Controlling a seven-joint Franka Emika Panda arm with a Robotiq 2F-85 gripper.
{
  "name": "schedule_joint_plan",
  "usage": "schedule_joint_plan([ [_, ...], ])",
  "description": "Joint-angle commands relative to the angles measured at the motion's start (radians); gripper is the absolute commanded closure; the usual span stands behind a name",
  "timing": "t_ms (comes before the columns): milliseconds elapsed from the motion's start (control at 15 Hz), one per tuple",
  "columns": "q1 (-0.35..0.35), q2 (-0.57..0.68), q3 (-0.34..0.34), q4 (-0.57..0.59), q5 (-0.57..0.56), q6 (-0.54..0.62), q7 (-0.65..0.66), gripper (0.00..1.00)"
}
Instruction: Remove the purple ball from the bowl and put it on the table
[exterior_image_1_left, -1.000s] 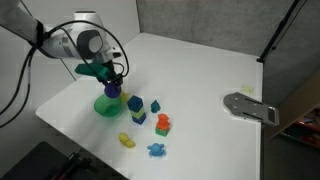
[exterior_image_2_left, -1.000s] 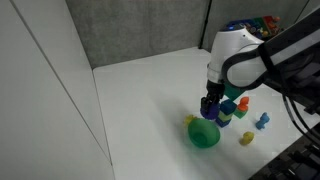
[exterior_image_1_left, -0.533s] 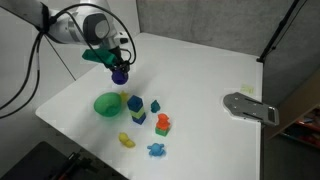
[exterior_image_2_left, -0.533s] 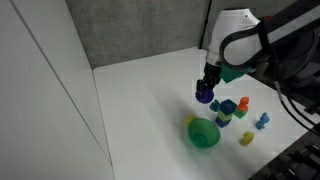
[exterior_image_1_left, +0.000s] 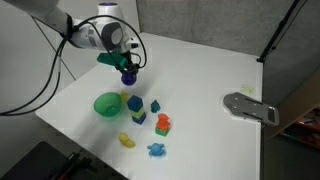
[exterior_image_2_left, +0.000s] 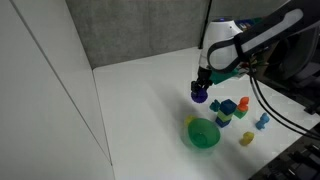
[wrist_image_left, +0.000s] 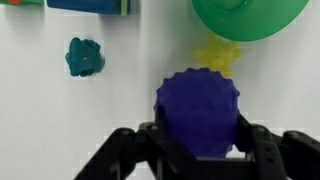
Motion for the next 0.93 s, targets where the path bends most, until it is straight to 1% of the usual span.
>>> schedule_joint_plan([
  [0,-0.008,0.125,-0.013,0.132,0.000,-0.037,0.015,0.63],
  [400,-0.002,0.254,-0.026,0.250,0.000,-0.078,0.018,0.63],
  [467,-0.001,0.265,-0.028,0.261,-0.002,-0.083,0.019,0.13],
  [533,-0.002,0.275,-0.029,0.273,0.000,-0.094,0.020,0.11],
  [667,-0.008,0.277,-0.031,0.284,0.004,-0.117,0.022,0.01],
  [867,-0.015,0.256,-0.046,0.289,0.004,-0.154,0.035,0.00],
])
